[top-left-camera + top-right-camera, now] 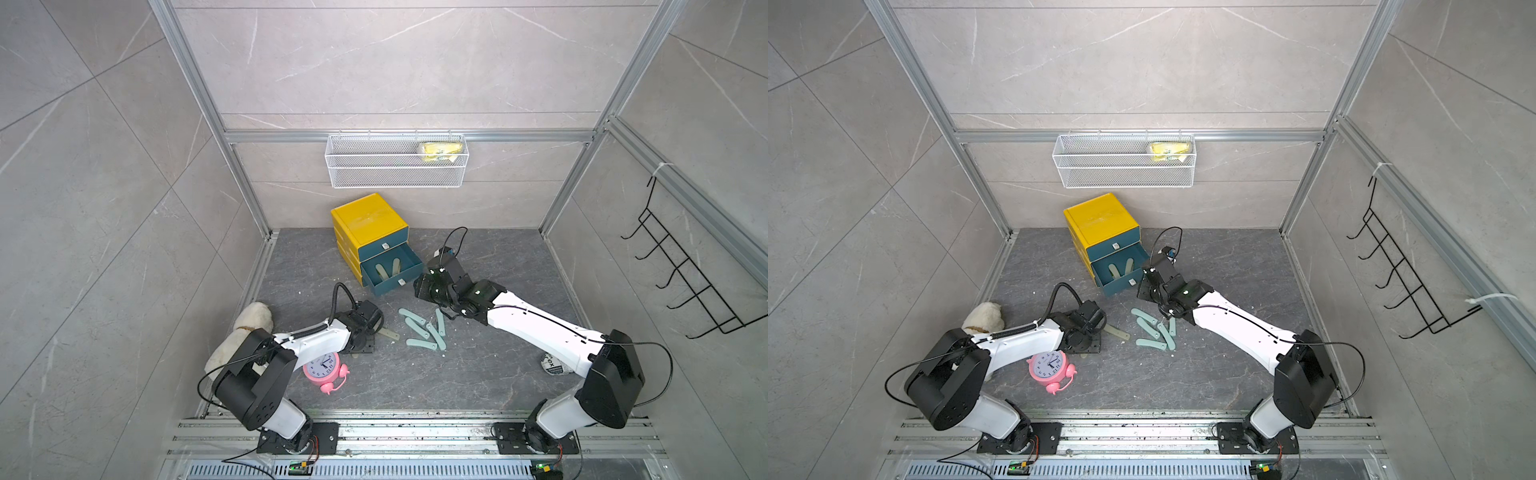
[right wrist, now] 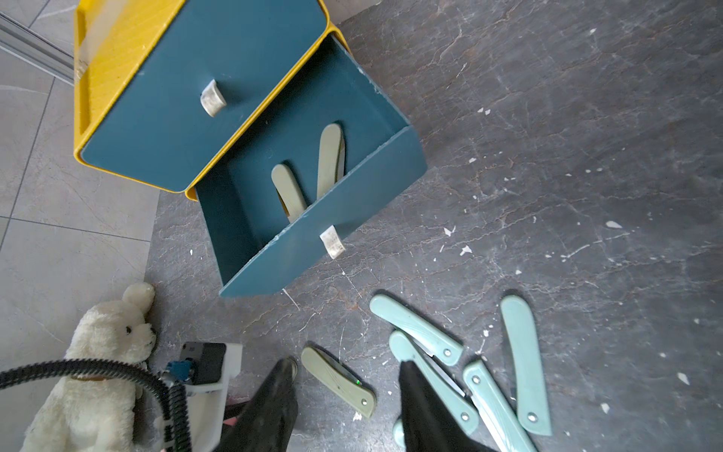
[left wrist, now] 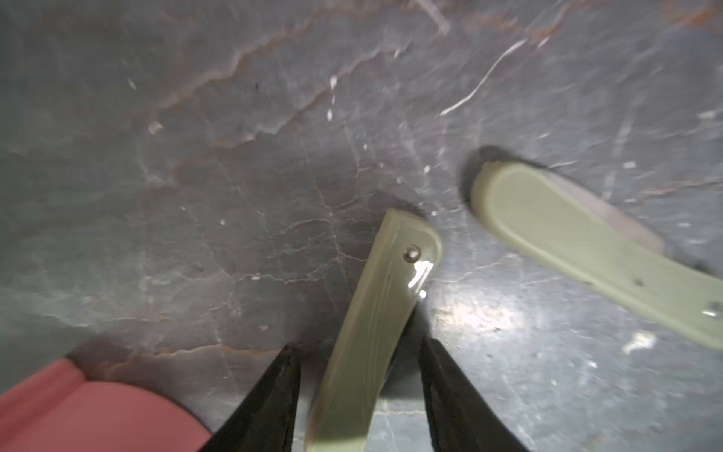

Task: Place the fruit knives into the drawer by color
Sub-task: Pick up the fruit knife from the center of the board.

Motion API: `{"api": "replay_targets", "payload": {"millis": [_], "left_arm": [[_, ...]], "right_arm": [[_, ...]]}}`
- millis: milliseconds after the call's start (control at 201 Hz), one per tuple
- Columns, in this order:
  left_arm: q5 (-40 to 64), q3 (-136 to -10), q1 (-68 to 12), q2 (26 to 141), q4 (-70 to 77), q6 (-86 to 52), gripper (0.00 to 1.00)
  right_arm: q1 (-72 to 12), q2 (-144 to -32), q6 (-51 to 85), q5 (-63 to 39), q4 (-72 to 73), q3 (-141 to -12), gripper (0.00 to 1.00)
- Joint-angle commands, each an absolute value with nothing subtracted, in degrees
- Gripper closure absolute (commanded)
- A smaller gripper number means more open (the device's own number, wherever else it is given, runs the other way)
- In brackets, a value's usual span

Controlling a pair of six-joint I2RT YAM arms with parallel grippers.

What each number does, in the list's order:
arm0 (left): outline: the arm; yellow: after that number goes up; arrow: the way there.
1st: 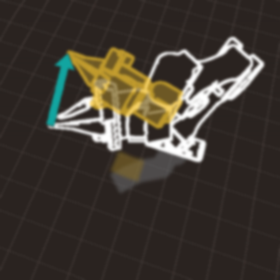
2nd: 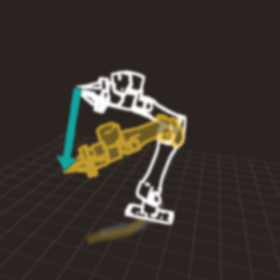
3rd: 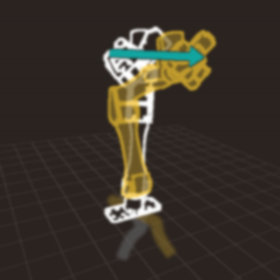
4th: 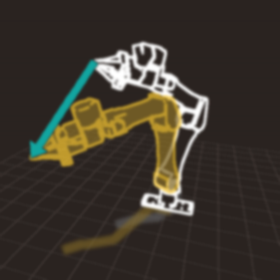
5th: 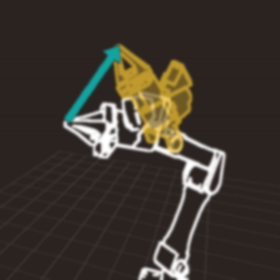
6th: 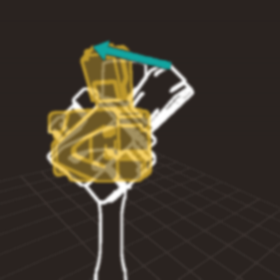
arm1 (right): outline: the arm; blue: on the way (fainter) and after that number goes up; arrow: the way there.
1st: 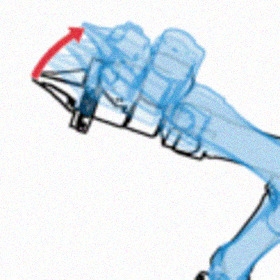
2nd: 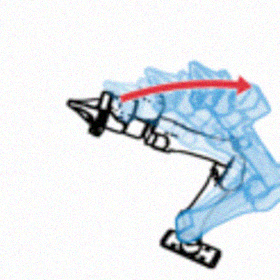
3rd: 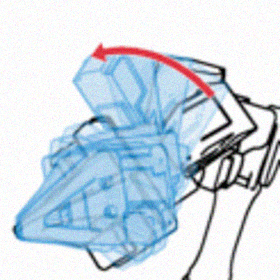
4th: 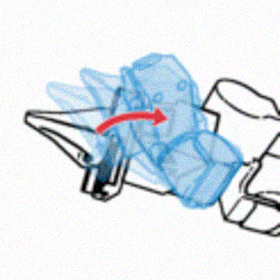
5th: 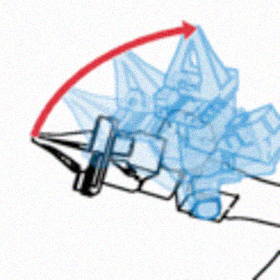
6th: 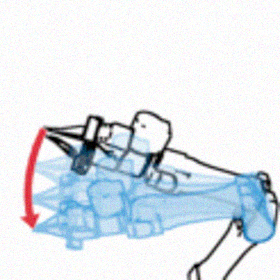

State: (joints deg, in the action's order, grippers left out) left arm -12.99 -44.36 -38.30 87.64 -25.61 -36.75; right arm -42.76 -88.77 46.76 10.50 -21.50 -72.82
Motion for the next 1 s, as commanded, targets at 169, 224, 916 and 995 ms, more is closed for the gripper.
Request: {"api": "replay_targets", "payload": {"millis": [169,224,916,995], "left_arm": [[-11.21,-43.45,-38.45,89.96,-25.69,-37.25,0.63],[-11.06,-43.67,-39.13,90.37,-25.49,-37.30,0.68],[-15.28,-53.74,-41.35,70.46,-36.04,-34.17,0.83],[-15.96,-57.19,-41.35,68.89,-36.92,-33.42,0.83]], "right_arm": [[-42.88,-87.07,47.38,11.50,-19.62,-70.78,0.53],[-42.85,-87.17,47.45,11.43,-19.50,-70.65,0.53],[-42.54,-86.40,48.83,11.27,-18.56,-67.25,0.53],[-42.55,-86.22,49.17,11.16,-18.46,-66.56,0.53]]}}
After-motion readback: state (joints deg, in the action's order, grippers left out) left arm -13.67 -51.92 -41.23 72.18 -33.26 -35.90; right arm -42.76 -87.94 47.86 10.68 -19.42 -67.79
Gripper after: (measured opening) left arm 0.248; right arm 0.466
